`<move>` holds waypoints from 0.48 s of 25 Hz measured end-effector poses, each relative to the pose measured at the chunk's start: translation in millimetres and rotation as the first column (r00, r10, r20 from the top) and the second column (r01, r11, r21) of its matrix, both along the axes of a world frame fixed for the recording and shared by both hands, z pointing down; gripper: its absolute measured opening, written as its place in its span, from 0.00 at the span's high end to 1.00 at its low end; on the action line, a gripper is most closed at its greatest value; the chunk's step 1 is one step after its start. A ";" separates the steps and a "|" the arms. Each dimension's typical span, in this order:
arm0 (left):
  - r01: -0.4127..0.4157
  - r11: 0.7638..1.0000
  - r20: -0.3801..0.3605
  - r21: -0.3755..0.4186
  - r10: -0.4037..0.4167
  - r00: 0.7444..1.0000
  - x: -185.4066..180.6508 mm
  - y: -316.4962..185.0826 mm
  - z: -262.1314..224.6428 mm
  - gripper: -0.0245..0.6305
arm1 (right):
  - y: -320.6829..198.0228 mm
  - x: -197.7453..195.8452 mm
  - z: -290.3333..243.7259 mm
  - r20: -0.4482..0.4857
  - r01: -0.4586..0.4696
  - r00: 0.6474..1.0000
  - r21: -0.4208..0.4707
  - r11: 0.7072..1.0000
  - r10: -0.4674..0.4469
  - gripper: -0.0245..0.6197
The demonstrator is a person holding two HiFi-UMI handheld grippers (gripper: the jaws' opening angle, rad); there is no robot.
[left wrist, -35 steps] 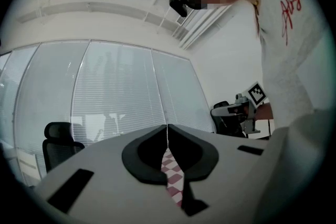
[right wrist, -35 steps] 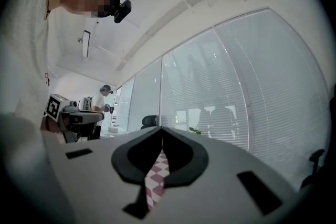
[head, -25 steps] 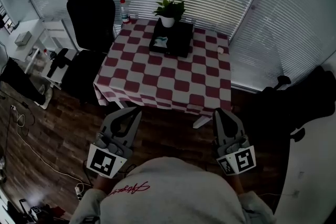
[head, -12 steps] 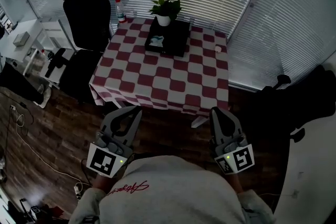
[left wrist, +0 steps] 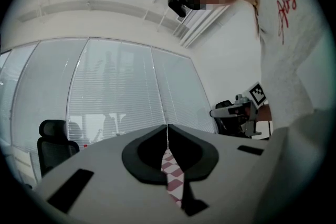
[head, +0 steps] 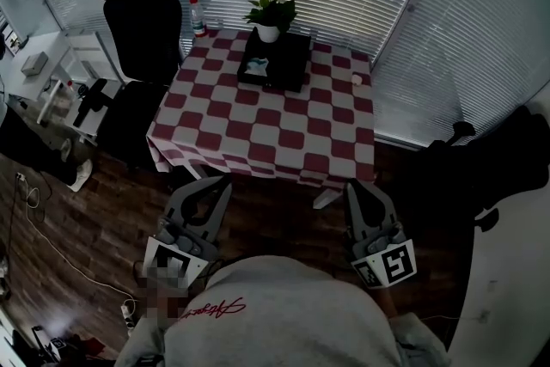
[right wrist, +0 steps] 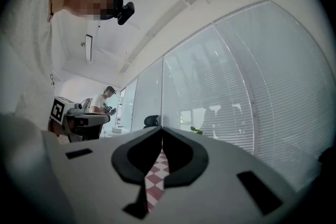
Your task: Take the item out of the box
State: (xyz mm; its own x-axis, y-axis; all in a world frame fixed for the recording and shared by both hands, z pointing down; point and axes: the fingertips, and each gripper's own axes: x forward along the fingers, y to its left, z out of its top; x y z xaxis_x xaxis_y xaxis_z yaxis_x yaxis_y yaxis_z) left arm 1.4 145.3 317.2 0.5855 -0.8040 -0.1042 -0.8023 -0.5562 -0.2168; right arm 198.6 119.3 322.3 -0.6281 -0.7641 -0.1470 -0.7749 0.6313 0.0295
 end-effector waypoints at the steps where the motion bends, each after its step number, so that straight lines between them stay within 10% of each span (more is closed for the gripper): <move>1: 0.001 1.000 0.001 -0.007 -0.001 1.000 0.1 0.8 1.6 0.93 | 0.2 -0.8 0.4 0.002 0.002 1.000 -0.003 1.000 -0.002 0.95; 12: 0.006 1.000 -0.026 -0.018 -0.006 1.000 -0.5 16.0 0.2 0.93 | 9.6 -3.5 5.2 0.015 0.027 1.000 -0.010 1.000 -0.027 0.95</move>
